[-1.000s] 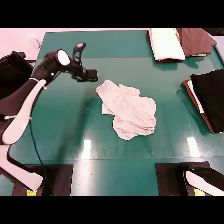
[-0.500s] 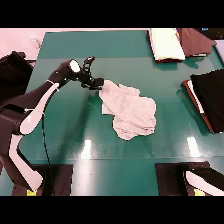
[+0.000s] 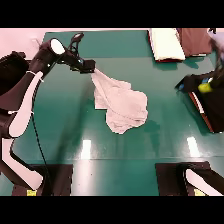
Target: Fold the shirts.
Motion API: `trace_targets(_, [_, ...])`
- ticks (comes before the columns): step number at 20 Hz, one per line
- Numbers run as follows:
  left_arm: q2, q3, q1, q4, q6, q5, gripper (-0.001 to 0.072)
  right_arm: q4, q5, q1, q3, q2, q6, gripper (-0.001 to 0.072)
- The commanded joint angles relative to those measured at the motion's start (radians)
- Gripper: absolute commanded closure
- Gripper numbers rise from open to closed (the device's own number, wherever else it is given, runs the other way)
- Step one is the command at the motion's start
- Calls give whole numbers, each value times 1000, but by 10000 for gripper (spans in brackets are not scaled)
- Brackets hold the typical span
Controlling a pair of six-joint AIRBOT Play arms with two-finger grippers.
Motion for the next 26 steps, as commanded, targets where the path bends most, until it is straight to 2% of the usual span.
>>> trace_targets(1, [20, 13, 10, 13, 6, -27, 686, 111, -152, -61, -289, -58, -20, 232])
trace_targets(4, [20, 13, 10, 16, 6, -30, 686, 243, -290, -2, -326, -196, -83, 241])
trace_targets(7, [20, 13, 10, 17, 6, -31, 686, 277, -367, 100, -235, -344, -91, 248])
trace_targets(14, [20, 13, 10, 17, 6, -42, 686, 275, -382, 233, 39, -619, -90, 289])
trace_targets(17, [21, 13, 10, 16, 6, -61, 686, 272, -383, 269, 110, -665, -91, 682])
trace_targets(21, [95, 19, 10, 61, 5, -57, 687, 196, -353, 259, 222, -580, -101, 697])
trace_targets(23, [195, 34, 10, 82, 6, -17, 687, 114, -303, 238, 311, -475, -102, 698])
trace_targets(26, [401, 44, 10, 92, 34, 31, 687, 83, -224, 202, 442, -291, -126, 698])
